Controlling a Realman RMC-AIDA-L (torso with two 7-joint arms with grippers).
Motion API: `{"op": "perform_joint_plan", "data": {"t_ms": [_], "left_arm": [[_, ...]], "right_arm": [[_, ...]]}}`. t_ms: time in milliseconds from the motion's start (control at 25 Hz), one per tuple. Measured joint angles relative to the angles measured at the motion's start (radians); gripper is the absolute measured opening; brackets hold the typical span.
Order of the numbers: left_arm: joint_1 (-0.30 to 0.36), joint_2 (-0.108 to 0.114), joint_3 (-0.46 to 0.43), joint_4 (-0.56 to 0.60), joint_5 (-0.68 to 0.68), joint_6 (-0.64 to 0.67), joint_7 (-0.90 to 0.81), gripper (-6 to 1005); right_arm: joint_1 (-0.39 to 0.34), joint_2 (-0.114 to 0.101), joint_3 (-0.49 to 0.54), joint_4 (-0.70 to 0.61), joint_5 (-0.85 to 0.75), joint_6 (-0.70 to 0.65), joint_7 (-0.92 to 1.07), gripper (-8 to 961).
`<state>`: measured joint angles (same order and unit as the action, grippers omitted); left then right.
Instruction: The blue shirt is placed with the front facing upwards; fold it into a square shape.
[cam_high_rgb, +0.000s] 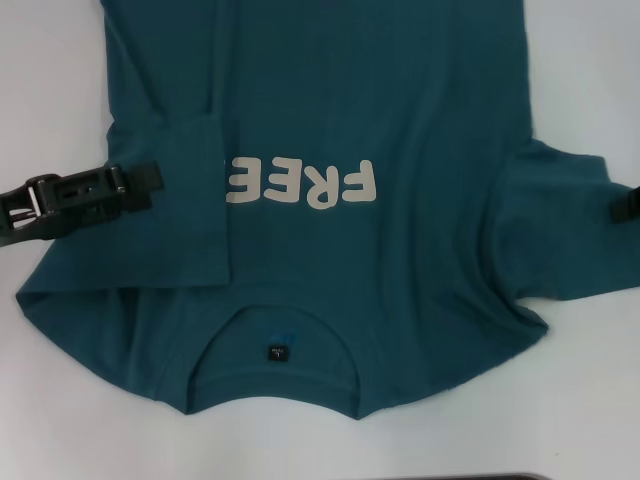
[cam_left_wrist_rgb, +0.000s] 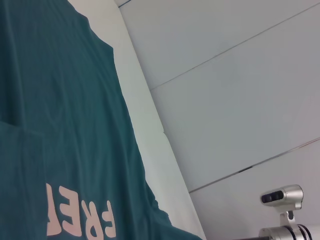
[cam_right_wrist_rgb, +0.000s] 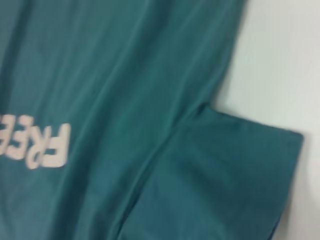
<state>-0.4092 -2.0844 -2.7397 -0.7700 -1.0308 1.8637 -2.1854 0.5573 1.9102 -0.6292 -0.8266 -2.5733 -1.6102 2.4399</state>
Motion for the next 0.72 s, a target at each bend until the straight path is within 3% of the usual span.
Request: {"op": "perform_joint_plan", "data": {"t_ms": [720], "left_arm": [[0.004, 0.004, -0.001, 0.002, 0.0, 0.001, -0.009, 792]], "right_arm": [[0.038, 0.0, 0.066, -0.064, -0.059, -0.027, 0.037, 31]]}}
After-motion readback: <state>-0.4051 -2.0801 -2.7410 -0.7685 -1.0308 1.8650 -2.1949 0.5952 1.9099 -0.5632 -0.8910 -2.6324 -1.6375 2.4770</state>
